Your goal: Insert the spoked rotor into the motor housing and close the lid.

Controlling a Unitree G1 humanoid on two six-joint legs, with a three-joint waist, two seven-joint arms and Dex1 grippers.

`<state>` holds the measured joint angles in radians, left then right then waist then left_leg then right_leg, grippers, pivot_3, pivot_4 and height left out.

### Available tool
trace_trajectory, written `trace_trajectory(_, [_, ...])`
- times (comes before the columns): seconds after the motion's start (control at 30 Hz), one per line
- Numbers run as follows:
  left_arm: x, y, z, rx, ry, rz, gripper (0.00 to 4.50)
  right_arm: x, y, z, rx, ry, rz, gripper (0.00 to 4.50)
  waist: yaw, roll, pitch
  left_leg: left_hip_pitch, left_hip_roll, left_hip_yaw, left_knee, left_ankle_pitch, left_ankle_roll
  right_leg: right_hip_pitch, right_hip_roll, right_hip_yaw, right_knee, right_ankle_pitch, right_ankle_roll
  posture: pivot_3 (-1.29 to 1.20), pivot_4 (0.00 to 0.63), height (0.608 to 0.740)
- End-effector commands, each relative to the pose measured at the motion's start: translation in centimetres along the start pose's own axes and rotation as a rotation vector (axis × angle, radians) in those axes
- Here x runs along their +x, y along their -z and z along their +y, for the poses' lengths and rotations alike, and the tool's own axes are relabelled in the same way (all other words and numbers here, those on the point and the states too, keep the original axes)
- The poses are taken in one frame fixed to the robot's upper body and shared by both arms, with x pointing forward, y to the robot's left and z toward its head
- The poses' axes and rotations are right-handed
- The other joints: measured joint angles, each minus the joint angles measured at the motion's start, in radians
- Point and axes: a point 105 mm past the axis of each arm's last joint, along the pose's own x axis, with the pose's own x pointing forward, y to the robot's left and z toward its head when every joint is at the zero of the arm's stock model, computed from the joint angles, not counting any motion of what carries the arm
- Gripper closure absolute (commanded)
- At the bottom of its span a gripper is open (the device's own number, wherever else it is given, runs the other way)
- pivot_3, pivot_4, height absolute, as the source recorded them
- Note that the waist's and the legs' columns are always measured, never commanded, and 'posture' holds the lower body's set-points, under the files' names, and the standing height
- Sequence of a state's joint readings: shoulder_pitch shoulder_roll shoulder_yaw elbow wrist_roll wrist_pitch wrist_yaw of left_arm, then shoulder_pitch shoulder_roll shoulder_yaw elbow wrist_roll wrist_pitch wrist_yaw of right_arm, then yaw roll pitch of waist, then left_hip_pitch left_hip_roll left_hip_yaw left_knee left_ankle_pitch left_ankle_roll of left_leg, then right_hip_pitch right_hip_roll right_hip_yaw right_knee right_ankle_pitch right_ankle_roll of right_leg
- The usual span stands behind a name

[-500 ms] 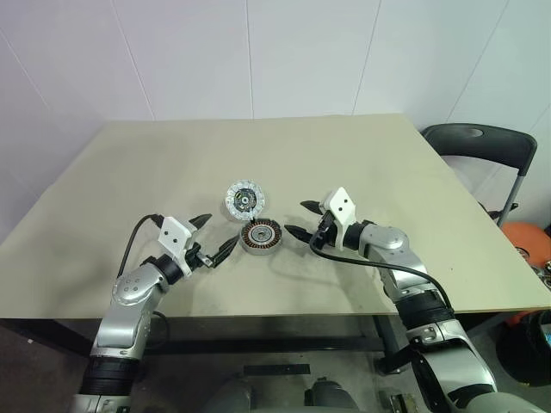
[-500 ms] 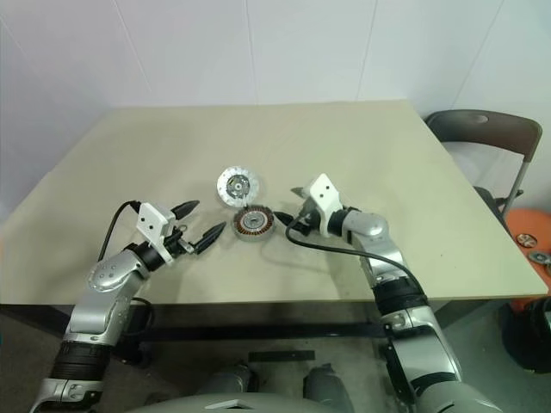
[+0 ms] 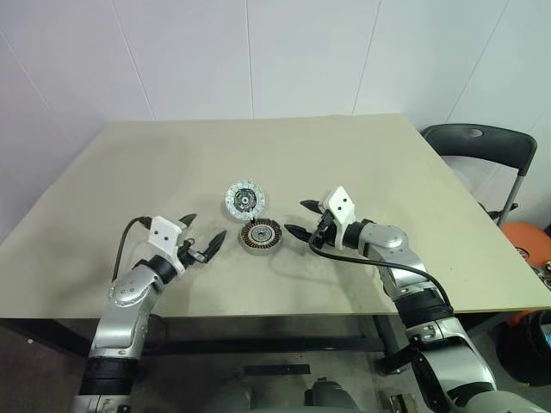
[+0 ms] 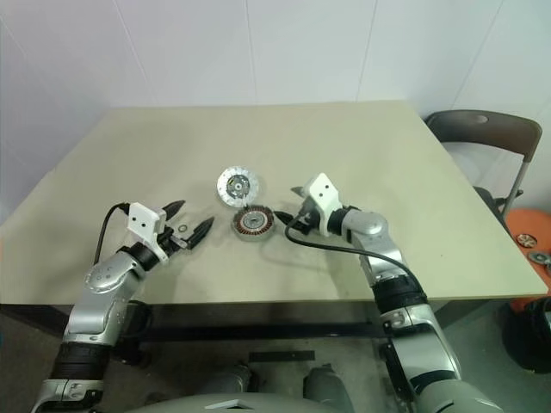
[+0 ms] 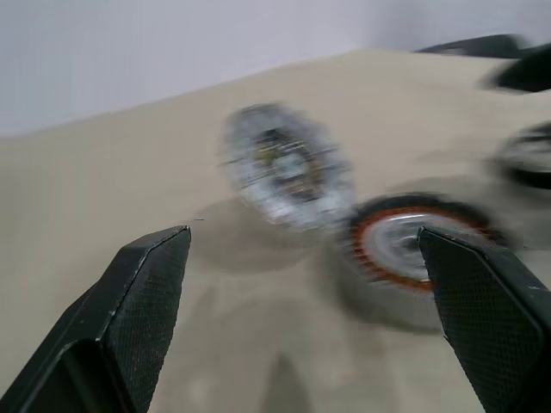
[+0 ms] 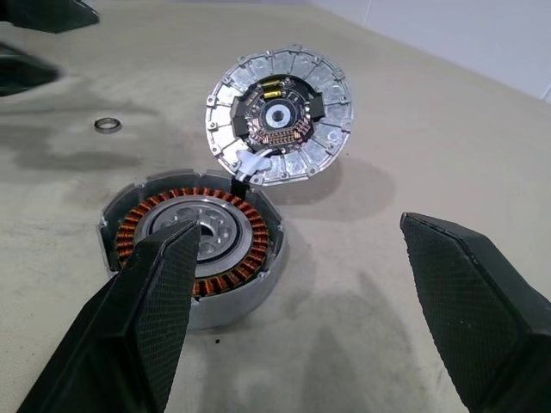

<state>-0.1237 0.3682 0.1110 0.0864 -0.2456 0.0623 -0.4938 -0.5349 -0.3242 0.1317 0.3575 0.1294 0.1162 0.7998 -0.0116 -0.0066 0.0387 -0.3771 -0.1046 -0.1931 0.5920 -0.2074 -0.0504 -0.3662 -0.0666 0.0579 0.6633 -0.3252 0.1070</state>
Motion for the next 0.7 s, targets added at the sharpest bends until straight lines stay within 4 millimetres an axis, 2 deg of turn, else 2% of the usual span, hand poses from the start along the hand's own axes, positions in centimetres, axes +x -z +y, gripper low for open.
trace_trajectory(0.03, [-0.1, 1.1, 2.6, -0.009, -0.158, 0.048, 0.02, 0.3, -1.8, -0.4, -0.063, -0.001, -0.041, 0.60, 0.000, 0.000, 0.000, 0.000, 0.000, 0.000, 0.000, 0.000, 0.000, 0.000, 0.000, 0.000, 0.000, 0.000, 0.000, 0.00, 0.000, 0.740])
trace_trajectory(0.1, [-0.2, 1.9, 3.6, -0.027, -0.232, 0.080, 0.02, 0.3, -1.9, -0.4, -0.063, -0.001, -0.044, 0.60, 0.001, 0.000, 0.000, 0.000, 0.000, 0.000, 0.000, 0.000, 0.000, 0.000, 0.000, 0.000, 0.000, 0.000, 0.000, 0.00, 0.000, 0.740])
trace_trajectory(0.23, [0.1, 3.0, 4.1, -0.069, -0.282, 0.114, 0.02, 0.4, -2.1, -0.4, -0.060, -0.002, -0.049, 0.60, 0.002, 0.000, 0.000, 0.000, 0.000, 0.000, 0.000, 0.000, 0.000, 0.000, 0.000, 0.000, 0.000, 0.000, 0.000, 0.00, 0.000, 0.740])
trace_trajectory(0.4, [1.1, 3.6, 3.4, -0.099, -0.252, 0.126, 0.02, 0.5, -2.2, -0.3, -0.059, -0.006, -0.051, 0.60, 0.001, 0.000, 0.000, 0.000, 0.000, 0.000, 0.001, 0.000, 0.000, 0.000, 0.000, -0.001, 0.000, 0.000, 0.000, 0.00, 0.000, 0.740])
trace_trajectory(0.53, [1.8, 5.0, 2.0, -0.163, -0.183, 0.185, 0.02, 0.5, -2.2, -0.1, -0.059, -0.012, -0.054, 0.60, 0.000, -0.001, 0.000, 0.000, 0.000, 0.000, 0.000, 0.000, 0.000, 0.000, 0.000, -0.001, 0.000, 0.000, 0.000, 0.00, 0.000, 0.740])
trace_trajectory(0.7, [2.0, 5.6, 1.9, -0.194, -0.178, 0.225, 0.02, 0.4, -2.3, -0.1, -0.058, -0.009, -0.055, 0.60, 0.001, 0.000, 0.000, 0.000, 0.000, 0.000, 0.001, 0.000, 0.000, 0.001, 0.000, -0.001, 0.000, 0.000, 0.000, 0.00, 0.000, 0.740])
